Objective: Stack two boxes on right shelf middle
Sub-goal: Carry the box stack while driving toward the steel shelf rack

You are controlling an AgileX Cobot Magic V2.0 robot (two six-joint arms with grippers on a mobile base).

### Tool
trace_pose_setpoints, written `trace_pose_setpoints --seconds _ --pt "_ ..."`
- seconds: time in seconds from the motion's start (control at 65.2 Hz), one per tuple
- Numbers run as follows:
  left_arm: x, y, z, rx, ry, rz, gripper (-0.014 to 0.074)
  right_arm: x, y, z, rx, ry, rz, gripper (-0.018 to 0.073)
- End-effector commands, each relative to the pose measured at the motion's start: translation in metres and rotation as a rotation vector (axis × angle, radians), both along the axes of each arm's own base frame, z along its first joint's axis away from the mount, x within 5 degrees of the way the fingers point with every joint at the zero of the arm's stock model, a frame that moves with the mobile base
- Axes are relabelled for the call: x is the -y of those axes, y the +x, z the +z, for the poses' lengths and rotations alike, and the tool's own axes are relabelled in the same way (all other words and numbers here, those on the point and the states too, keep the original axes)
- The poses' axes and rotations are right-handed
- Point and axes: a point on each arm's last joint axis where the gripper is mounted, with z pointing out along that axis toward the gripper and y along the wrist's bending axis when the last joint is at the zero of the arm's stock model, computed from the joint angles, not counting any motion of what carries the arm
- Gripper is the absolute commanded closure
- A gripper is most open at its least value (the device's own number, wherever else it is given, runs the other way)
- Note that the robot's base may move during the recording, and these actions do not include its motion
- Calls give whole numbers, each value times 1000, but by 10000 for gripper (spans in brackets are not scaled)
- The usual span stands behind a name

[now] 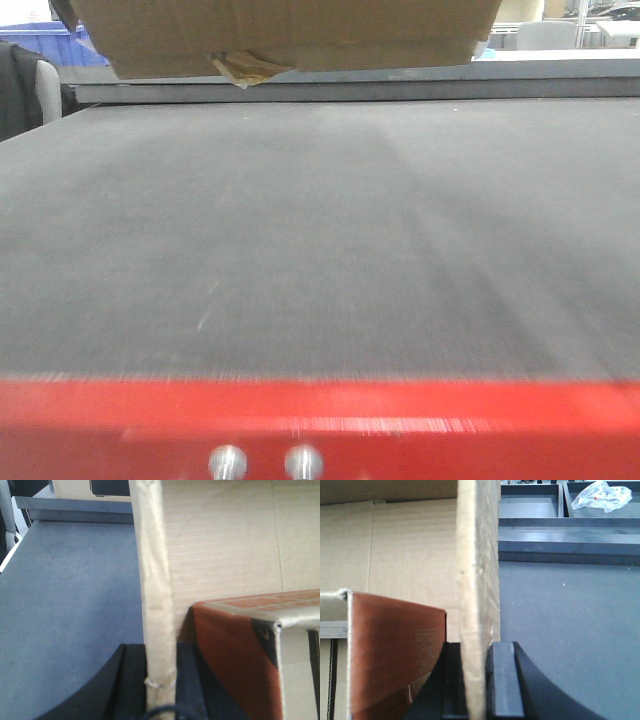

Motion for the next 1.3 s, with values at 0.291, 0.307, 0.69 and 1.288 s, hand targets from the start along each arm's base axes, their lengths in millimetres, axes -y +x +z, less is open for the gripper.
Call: trace_pose_setpoints --seconds 0.291,0.307,0.69,1.288 --pt "1 -3 11 62 -23 -26 707 -2 -5 17 110 26 46 711" --pt "1 -3 11 62 -23 -26 707 -2 -5 17 110 26 46 711" --pt "1 -3 11 62 -23 -26 707 -2 -5 17 110 26 46 711" --pt "1 -3 11 62 -23 -26 707 -2 -5 17 110 26 46 711"
